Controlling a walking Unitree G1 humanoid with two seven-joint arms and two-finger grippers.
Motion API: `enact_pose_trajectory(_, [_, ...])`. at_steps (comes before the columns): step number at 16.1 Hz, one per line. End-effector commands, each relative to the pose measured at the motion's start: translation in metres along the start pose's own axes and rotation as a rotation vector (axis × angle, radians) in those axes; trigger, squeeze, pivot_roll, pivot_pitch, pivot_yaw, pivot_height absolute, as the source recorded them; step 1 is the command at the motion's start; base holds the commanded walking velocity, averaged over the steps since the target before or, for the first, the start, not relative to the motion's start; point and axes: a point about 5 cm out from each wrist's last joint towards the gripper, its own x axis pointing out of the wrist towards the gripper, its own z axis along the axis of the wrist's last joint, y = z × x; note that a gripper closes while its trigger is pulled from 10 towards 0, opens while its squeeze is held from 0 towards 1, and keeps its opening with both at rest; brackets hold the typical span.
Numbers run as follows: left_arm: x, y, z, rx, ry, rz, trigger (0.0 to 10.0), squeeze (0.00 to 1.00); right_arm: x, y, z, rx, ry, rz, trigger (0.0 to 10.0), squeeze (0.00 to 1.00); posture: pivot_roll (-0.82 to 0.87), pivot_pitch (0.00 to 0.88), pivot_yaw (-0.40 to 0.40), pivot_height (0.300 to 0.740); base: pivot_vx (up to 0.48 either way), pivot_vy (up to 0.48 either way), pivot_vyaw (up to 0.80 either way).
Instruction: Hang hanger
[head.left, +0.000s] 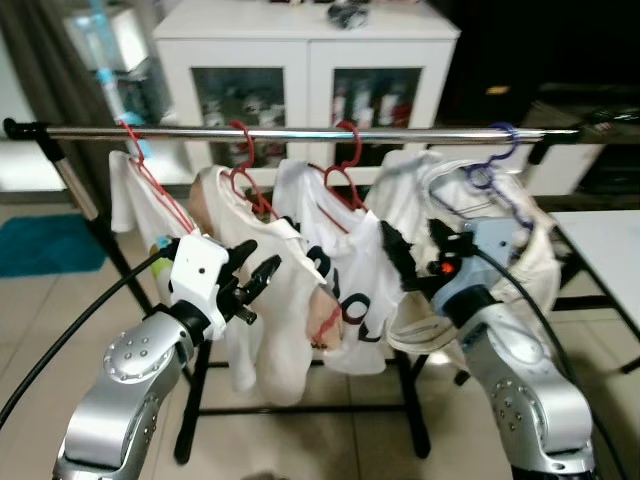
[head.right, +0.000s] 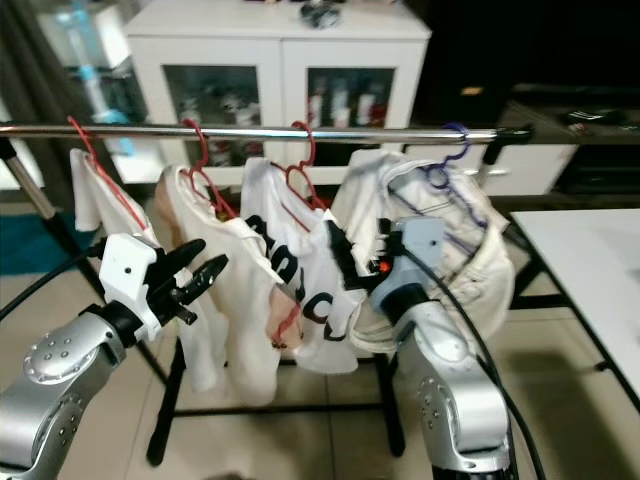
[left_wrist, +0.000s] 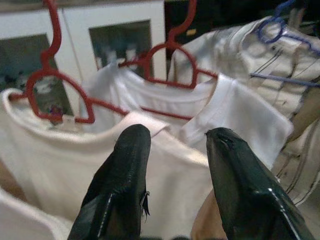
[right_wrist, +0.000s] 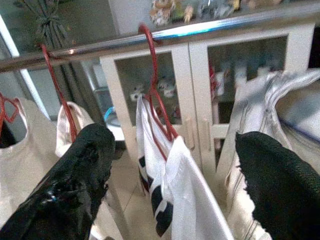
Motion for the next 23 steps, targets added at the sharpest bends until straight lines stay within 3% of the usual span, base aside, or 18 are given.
enact_pose_trajectory(1, [0.002,-0.001,0.003,-0.001,-0.006,-0.005,10.0,0.0,-0.001,-0.007,0.0,-0.023,0.003,-0.041,10.0,1.0,-0.02,0.0,0.032,0.74,0.0,0.307,0.0])
enact_pose_trajectory(8, [0.003,0.0,0.003,-0.009,-0.01,0.006,10.0,0.0,-0.001,-0.009,-0.007,0.007,0.049,-0.054,10.0,1.0,-0.02,0.0,0.034,0.74,0.0,0.264,0.0])
enact_pose_trajectory(10, [0.004,0.001,0.003,-0.006,-0.004,0.034,10.0,0.0,0.001,-0.009,-0.009,0.002,0.069,-0.041,10.0,1.0,-0.02,0.0,0.031,0.74,0.0,0.0,0.8])
enact_pose_trajectory(12, [0.004,0.002,0.003,0.005,0.003,0.038,10.0,0.0,0.002,-0.002,-0.008,0.024,0.061,0.01,10.0,1.0,-0.02,0.0,0.03,0.74,0.0,0.0,0.8])
enact_pose_trajectory(14, [0.003,0.002,0.004,0.021,0.0,0.019,10.0,0.0,0.002,0.011,-0.01,-0.009,0.061,0.098,10.0,1.0,-0.01,0.0,0.026,0.74,0.0,0.0,0.79])
enact_pose_trajectory(20, [0.0,0.006,0.004,0.025,0.0,0.03,10.0,0.0,0.007,0.016,-0.01,0.033,0.04,0.117,10.0,1.0,0.0,0.0,0.017,0.74,0.089,0.0,0.78])
enact_pose_trajectory(23, [0.0,0.006,0.005,0.025,-0.001,0.025,10.0,0.0,0.011,0.013,-0.008,0.006,0.023,0.084,10.0,1.0,0.01,0.0,0.012,0.74,0.281,0.0,0.77])
